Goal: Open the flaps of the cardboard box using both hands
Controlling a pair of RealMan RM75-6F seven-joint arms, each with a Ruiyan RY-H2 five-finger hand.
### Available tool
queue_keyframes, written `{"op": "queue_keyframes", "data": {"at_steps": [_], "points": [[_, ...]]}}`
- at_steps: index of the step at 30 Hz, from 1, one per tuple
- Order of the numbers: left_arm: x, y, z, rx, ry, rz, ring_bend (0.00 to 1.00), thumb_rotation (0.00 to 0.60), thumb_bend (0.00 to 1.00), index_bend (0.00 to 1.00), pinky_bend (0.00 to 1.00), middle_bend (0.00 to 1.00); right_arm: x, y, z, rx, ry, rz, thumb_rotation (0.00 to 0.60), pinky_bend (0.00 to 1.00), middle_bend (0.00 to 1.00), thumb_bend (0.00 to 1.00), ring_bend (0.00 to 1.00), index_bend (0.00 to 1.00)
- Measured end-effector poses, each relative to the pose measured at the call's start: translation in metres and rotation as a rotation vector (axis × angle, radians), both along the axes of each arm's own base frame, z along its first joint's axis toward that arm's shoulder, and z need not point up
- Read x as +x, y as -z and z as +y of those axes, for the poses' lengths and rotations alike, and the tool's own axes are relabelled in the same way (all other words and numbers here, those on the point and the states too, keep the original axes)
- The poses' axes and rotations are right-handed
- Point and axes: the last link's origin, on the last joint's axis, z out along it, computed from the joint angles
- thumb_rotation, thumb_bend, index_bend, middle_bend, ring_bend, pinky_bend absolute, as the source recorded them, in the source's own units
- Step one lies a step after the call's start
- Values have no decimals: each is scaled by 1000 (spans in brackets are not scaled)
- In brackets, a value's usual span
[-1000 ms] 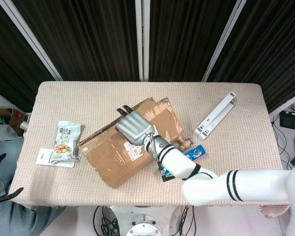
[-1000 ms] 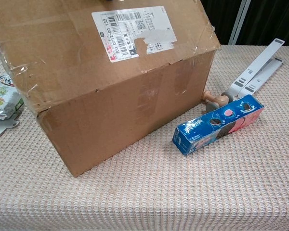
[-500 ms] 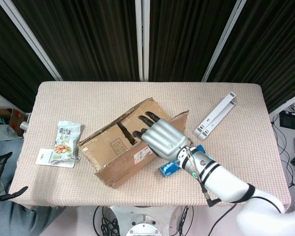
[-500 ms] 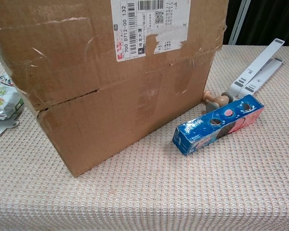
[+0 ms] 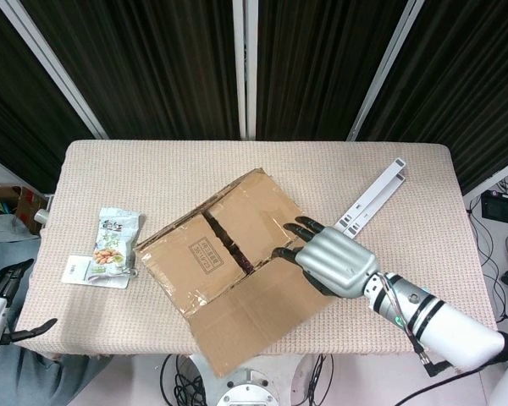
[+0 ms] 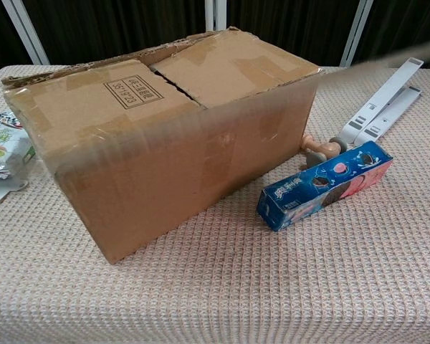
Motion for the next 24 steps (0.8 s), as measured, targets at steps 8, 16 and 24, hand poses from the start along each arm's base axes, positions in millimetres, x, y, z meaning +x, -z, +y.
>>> {"op": "queue_keyframes", "data": {"at_steps": [8,16,24], "points": [[5,-2,1,6,5,-4,157,423,0,71,232,133,-24,-21,16,-33,7,-97,600,0,269,628,0,169],[4,6,0,-2,-5,-15,157,425,0,71,232,132,-32,-9,1,-132,-118,-41,600,0,171,679,0,164],[2,0,-2,33,-10,-16,157,426,0,71,232,133,-42,63,-42,-225,-290,56,600,0,201,711,0,269]]}}
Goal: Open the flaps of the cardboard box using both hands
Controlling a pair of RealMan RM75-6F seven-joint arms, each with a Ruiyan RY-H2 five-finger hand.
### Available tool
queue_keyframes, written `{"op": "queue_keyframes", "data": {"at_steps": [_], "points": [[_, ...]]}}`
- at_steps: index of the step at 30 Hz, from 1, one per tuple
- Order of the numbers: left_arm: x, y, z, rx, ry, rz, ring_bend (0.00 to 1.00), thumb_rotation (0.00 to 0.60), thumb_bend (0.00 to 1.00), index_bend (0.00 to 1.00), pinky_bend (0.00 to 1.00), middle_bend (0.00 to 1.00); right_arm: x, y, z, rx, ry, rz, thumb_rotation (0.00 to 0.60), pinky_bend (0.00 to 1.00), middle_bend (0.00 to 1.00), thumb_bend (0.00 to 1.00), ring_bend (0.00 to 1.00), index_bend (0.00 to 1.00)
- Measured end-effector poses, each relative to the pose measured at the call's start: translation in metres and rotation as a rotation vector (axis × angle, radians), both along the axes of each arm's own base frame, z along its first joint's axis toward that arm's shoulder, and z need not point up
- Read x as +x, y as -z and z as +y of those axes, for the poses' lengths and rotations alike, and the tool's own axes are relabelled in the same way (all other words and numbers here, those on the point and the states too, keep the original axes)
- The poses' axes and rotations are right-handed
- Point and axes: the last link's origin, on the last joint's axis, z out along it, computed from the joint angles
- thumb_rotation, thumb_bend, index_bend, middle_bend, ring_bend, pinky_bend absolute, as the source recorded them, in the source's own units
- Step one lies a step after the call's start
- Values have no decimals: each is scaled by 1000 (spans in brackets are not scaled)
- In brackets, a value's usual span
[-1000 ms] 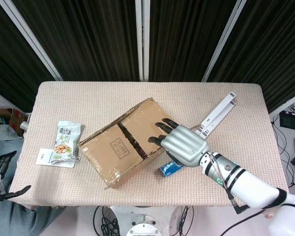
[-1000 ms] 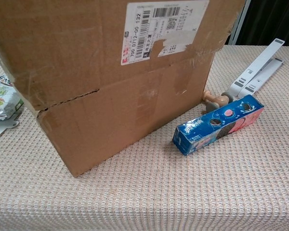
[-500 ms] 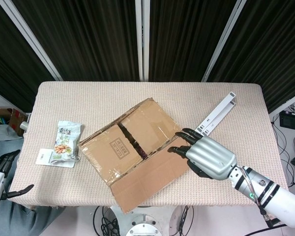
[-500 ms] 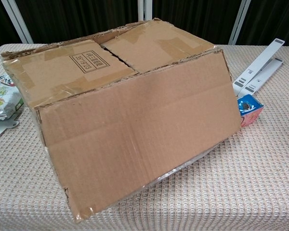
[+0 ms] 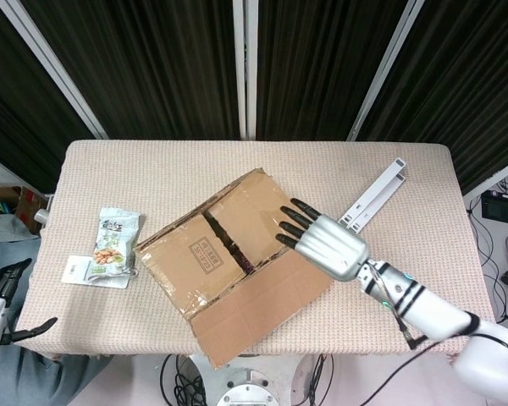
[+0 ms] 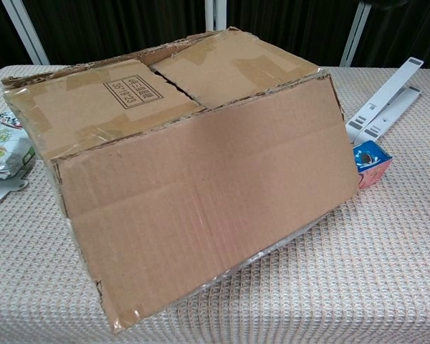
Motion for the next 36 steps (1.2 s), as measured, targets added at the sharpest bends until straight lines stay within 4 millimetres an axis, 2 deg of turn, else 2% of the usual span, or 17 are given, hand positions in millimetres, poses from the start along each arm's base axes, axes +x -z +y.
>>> {"op": "queue_keyframes", "data": {"at_steps": [4,10,22,36], "points": [[-1,-4,0,20,4,6,157,425,0,71,232,133,4,41,-28,-14,-23,29,600,0,218,732,0,319],[-2,-6,0,26,4,7,157,425,0,71,232,132,22,74,-50,22,-61,53,600,0,253,740,0,360],[-10,-11,0,44,-12,1,157,421,0,71,232,133,51,105,-53,106,-136,60,600,0,291,776,0,415],[-17,-15,-3,61,-18,1,157,429,0,55,232,118,61,134,-51,173,-135,53,600,0,288,778,0,421]]}}
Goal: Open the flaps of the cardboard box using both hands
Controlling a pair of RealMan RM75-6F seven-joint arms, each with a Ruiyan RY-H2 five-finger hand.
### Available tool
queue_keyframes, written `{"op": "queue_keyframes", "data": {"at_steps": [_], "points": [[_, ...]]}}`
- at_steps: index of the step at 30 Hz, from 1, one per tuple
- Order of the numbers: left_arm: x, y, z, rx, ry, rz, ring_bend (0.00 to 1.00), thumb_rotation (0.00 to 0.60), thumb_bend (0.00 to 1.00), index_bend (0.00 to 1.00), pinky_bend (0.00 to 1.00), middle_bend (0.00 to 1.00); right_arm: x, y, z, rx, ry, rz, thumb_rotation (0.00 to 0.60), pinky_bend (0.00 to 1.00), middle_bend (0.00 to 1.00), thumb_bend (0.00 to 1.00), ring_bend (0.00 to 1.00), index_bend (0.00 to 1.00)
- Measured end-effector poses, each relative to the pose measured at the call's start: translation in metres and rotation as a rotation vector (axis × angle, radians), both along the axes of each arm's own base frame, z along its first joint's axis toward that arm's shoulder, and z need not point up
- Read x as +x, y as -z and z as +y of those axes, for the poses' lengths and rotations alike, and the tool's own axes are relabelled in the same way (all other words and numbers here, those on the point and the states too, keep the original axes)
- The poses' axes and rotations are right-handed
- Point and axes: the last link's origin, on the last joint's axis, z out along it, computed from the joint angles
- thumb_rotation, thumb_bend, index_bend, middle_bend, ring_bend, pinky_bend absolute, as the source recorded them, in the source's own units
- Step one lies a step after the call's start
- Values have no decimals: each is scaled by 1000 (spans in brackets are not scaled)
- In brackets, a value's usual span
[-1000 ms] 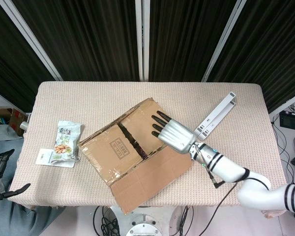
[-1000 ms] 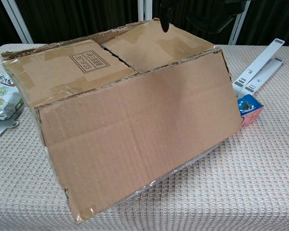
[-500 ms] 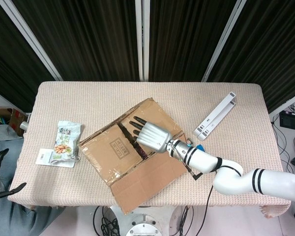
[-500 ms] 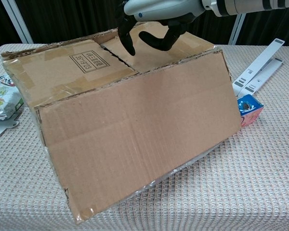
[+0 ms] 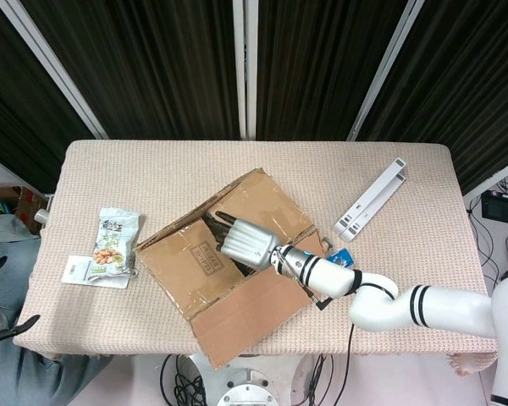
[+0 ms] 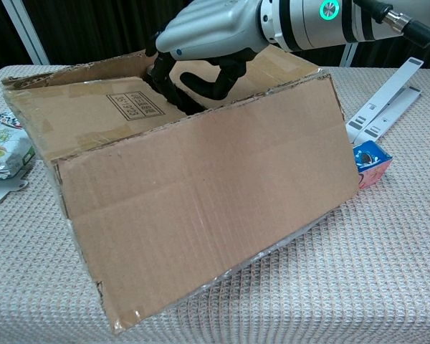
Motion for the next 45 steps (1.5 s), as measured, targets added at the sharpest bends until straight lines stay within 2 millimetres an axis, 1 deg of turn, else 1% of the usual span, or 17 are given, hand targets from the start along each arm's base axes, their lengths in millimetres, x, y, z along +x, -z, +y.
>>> {"op": "queue_keyframes", "data": {"at_steps": [4,9,12,18,24,30,37,45], "points": [[-1,0,0,-3,-1,-1,157,429,0,54,232,118,-1,3,-1,1,6,9,600,0,291,778,0,421],[-1,1,0,-7,-4,-2,158,428,0,55,233,118,-5,0,-4,-26,-6,34,600,0,316,778,0,427],[-1,1,1,-9,-3,-1,158,430,0,55,232,118,-5,-5,-6,-52,-17,42,600,0,327,778,0,437],[2,1,2,-11,4,1,157,431,0,55,232,118,1,-19,-6,-104,-49,32,600,0,347,778,0,448],[6,1,4,-17,11,3,157,431,0,55,233,118,7,-39,-4,-154,-64,14,600,0,361,778,0,448],[10,3,5,-15,25,-4,157,440,0,55,234,118,9,-63,-3,-204,-52,-20,600,0,367,778,0,448],[15,5,9,-24,34,0,157,440,0,54,234,118,5,-99,-4,-261,-8,-81,600,0,367,778,0,447],[18,10,10,-39,34,5,157,442,0,55,233,118,-5,-128,-7,-286,58,-143,600,0,367,778,0,439]]}}
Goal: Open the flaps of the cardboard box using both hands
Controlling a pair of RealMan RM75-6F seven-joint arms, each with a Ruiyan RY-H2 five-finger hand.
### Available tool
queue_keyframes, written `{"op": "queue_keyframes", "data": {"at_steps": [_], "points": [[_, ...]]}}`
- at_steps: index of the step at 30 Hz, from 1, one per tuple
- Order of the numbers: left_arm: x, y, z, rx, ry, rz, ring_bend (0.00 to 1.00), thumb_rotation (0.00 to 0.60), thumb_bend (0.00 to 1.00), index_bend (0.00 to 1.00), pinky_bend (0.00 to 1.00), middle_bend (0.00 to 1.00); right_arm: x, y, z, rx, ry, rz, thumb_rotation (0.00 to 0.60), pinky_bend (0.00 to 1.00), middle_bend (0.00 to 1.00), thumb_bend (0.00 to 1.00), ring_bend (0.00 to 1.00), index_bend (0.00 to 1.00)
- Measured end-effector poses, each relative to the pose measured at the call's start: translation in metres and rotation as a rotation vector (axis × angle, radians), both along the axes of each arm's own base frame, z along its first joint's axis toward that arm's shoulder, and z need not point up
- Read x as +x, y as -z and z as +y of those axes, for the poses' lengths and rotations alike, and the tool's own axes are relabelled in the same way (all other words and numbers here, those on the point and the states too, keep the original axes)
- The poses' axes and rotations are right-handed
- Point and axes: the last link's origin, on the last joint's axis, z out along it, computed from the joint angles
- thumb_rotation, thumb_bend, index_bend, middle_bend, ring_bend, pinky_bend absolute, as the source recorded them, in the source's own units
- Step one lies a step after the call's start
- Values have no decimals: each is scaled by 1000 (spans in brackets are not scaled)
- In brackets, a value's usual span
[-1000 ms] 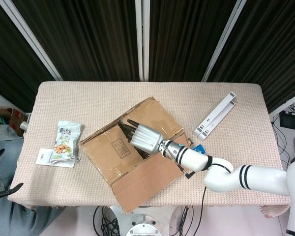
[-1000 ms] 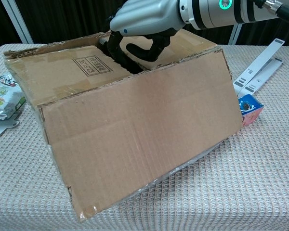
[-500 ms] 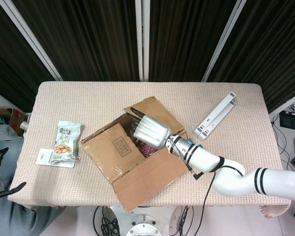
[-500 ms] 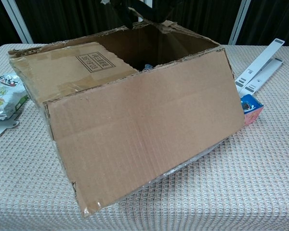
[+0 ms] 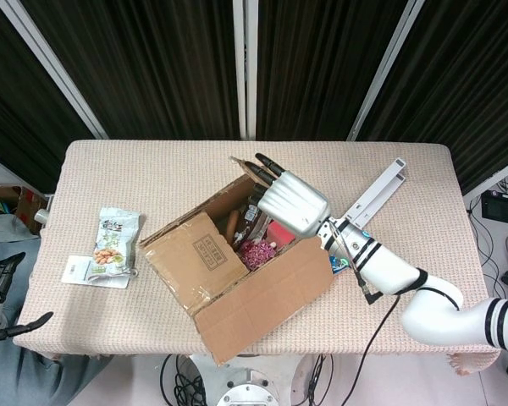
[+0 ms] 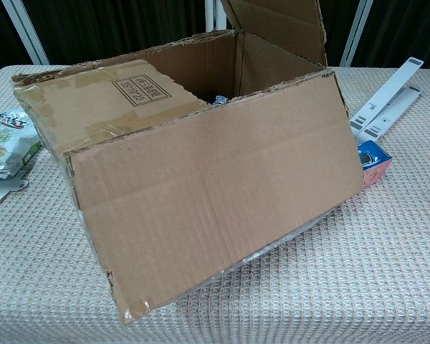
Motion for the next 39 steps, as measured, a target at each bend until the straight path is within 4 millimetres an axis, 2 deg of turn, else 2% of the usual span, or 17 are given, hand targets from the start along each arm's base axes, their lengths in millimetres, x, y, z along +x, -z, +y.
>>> {"op": "queue_keyframes", "data": {"at_steps": [6,15,25,29,34,37,39], "points": [[4,2,1,-8,1,6,157,442,0,55,234,118,-15,-14,-4,-12,49,-23,600,0,370,778,0,437],[9,5,4,-20,3,14,157,440,0,55,233,118,-49,-35,-15,-51,133,-59,600,0,367,778,0,432],[14,9,9,-31,14,17,157,442,0,55,234,118,-105,-68,-32,-127,281,-74,600,0,355,778,0,405],[15,6,11,-23,20,23,157,441,0,55,234,118,-125,-72,-35,-135,331,-88,600,0,292,778,0,329],[25,-5,22,-10,66,37,158,462,7,55,235,118,-138,-79,-24,-125,350,-200,600,0,212,778,0,199],[43,-15,38,-6,135,35,157,478,32,60,237,119,-145,-89,-11,-104,374,-295,600,0,163,778,0,135],[63,-20,54,-10,203,21,157,493,48,81,237,129,-149,-96,-3,-84,391,-366,600,0,145,765,0,118]]}}
